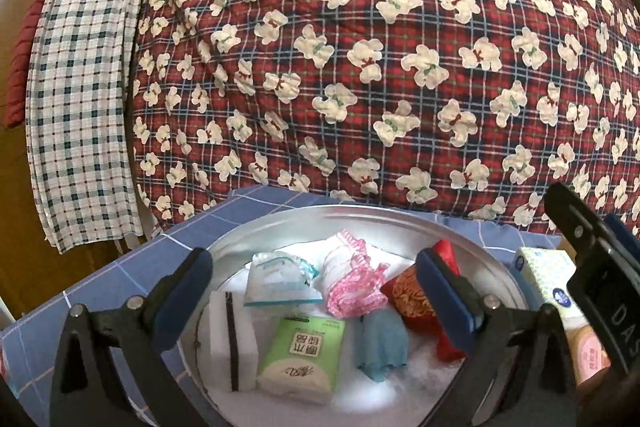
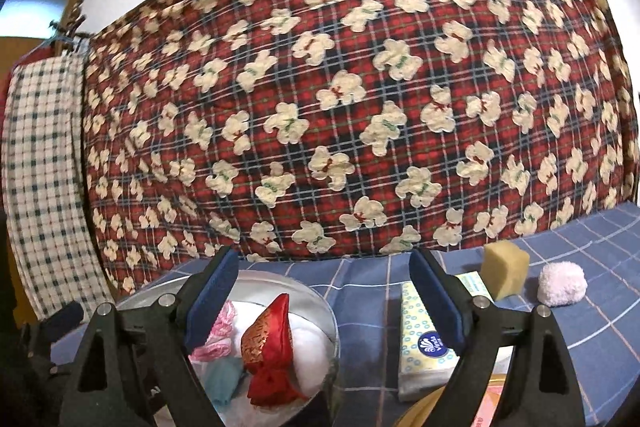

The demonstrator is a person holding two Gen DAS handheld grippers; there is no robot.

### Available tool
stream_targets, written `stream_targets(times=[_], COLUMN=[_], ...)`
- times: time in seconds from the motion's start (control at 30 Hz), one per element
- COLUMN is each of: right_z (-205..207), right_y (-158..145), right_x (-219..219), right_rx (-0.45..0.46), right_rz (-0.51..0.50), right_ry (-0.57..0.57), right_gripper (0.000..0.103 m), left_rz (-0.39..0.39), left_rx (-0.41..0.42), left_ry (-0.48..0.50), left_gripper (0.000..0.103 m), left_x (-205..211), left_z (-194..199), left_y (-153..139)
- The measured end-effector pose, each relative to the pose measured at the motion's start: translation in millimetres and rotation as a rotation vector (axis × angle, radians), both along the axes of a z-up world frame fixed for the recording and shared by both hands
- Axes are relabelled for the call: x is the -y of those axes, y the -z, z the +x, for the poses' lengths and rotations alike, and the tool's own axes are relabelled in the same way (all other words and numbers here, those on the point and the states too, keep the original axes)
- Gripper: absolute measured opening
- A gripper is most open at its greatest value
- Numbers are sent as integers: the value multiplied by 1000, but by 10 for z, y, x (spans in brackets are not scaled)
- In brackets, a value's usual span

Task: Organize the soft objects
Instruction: 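Move both tools away from the tin toward the pink puff and yellow sponge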

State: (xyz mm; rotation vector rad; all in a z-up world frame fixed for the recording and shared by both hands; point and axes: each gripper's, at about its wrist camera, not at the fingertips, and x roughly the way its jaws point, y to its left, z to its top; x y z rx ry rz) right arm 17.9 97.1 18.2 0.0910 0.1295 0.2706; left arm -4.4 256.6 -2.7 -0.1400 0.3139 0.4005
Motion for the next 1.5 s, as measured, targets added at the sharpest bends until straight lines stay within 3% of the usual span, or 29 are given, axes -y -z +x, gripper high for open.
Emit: stream_targets(times=[0.8, 1.5], right_z=[-181, -426], right_y=[87, 57], right_x=[286, 928], right_rx=[-57, -36], right_rz=[-37, -65], right_ry=[-7, 60], right_gripper=[89, 89], left_rz=[25, 15], left_rx=[0, -14], left_ry=[13, 133], left_gripper=[103, 103], left_x=[268, 915], left_z=[-240, -336], left_y=[11, 5])
